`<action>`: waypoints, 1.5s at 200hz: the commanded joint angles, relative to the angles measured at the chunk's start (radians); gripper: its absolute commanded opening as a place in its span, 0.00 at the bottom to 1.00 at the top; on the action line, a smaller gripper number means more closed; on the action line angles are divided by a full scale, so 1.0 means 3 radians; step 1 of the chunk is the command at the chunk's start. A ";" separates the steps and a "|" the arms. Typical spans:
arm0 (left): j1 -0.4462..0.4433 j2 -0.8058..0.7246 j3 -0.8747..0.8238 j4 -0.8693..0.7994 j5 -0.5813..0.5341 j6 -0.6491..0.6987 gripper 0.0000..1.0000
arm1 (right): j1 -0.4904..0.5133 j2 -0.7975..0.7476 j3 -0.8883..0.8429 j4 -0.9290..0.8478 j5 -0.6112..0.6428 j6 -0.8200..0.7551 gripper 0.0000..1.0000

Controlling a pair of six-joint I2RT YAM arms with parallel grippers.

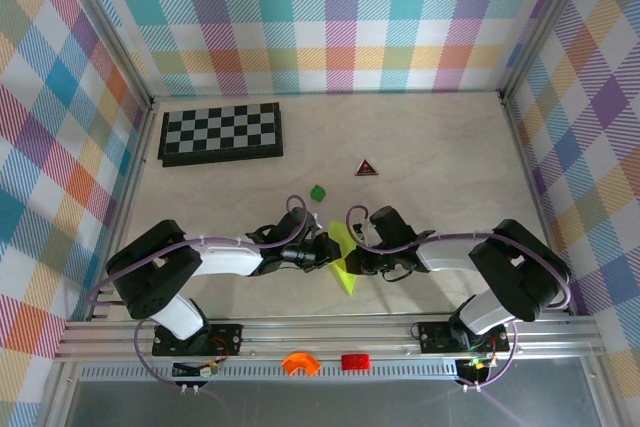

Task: Fold a paper plane with a square sheet of paper (pick it up from the middle)

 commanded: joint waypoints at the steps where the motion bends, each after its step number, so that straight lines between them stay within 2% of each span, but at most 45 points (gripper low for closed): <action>1: -0.0020 0.0062 -0.0003 -0.0095 -0.0040 -0.0073 0.11 | 0.0003 -0.0002 -0.0070 -0.0194 0.0264 0.0005 0.10; 39: -0.0019 0.0155 0.0053 -0.0456 -0.0036 0.0025 0.10 | -0.0002 -0.0013 -0.0076 -0.0180 0.0260 0.0024 0.10; 74: -0.0023 0.0094 -0.0008 -0.0798 -0.0204 0.0117 0.09 | -0.0003 0.0017 -0.0076 -0.0176 0.0250 0.0027 0.10; 127: -0.0041 -0.0150 0.0211 -0.0881 -0.0189 0.0317 0.11 | -0.0003 0.0053 -0.0060 -0.0178 0.0239 0.0042 0.10; 176: -0.0060 0.0198 0.0395 -0.0719 0.0000 0.0350 0.11 | 0.0000 0.0067 -0.0060 -0.0170 0.0240 0.0060 0.10; 220: -0.0064 0.0321 0.0204 -0.0809 -0.0167 0.0277 0.09 | -0.0001 0.0035 -0.0001 -0.0219 0.0206 0.0055 0.12; 250: -0.0064 0.0360 0.0095 -0.0712 -0.0192 0.0281 0.09 | 0.0003 -0.0106 0.0096 -0.0315 0.0142 0.0117 0.20; 264: -0.0064 0.0377 0.0094 -0.0724 -0.0205 0.0281 0.09 | -0.0005 -0.0271 0.0172 -0.0516 0.0219 0.0167 0.31; 284: -0.0064 0.0370 0.0089 -0.0731 -0.0221 0.0291 0.09 | -0.0010 -0.0569 0.0298 -0.1054 0.0563 0.0272 0.45; 300: -0.0063 0.0356 0.0094 -0.0725 -0.0223 0.0300 0.09 | -0.0017 -0.0820 0.0290 -0.1239 0.0637 0.0414 0.50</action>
